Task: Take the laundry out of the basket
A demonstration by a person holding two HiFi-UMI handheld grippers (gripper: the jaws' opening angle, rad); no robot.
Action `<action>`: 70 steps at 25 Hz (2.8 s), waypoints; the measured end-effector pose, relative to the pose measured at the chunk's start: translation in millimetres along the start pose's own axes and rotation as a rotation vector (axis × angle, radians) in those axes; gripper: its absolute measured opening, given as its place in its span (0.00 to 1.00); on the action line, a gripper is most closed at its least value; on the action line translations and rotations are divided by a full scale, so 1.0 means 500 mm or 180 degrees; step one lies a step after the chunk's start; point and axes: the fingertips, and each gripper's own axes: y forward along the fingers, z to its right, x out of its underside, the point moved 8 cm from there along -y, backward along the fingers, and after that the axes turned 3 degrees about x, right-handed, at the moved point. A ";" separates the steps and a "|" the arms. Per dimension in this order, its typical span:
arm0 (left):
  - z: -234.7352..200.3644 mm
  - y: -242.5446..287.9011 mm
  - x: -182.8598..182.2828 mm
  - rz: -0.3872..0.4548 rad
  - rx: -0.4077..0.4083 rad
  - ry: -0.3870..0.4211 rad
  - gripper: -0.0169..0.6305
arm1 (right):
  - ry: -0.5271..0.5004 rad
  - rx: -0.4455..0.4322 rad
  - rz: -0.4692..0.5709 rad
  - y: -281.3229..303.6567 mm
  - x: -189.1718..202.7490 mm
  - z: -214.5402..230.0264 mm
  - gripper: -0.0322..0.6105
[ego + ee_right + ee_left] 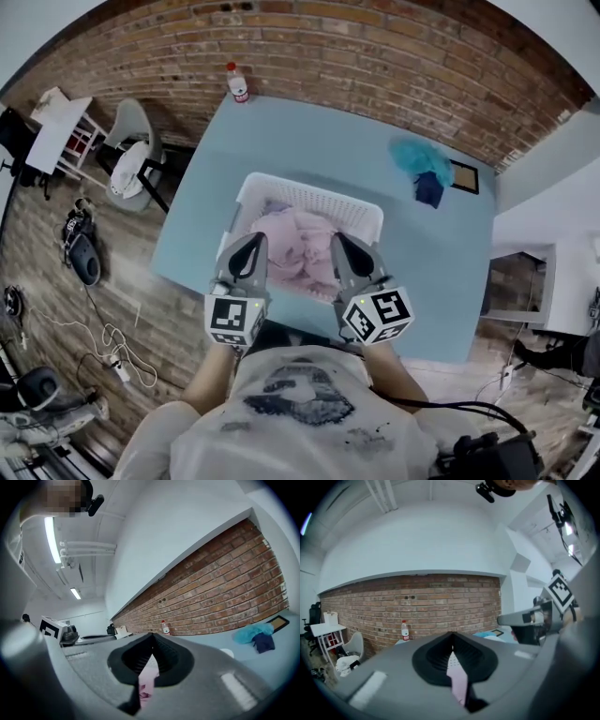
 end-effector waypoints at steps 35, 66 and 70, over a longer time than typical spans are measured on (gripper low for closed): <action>-0.207 0.161 0.011 0.0072 0.1209 0.0016 0.01 | -0.0526 0.0644 -0.0396 0.169 -0.018 -0.056 0.05; -0.204 0.162 0.028 -0.0057 0.1012 -0.0100 0.01 | -0.1244 -0.0915 -0.2346 0.284 0.171 -0.033 0.85; -0.213 0.157 0.031 -0.0067 0.0941 -0.0112 0.01 | -0.1370 -0.1036 -0.2562 0.311 0.211 -0.030 0.85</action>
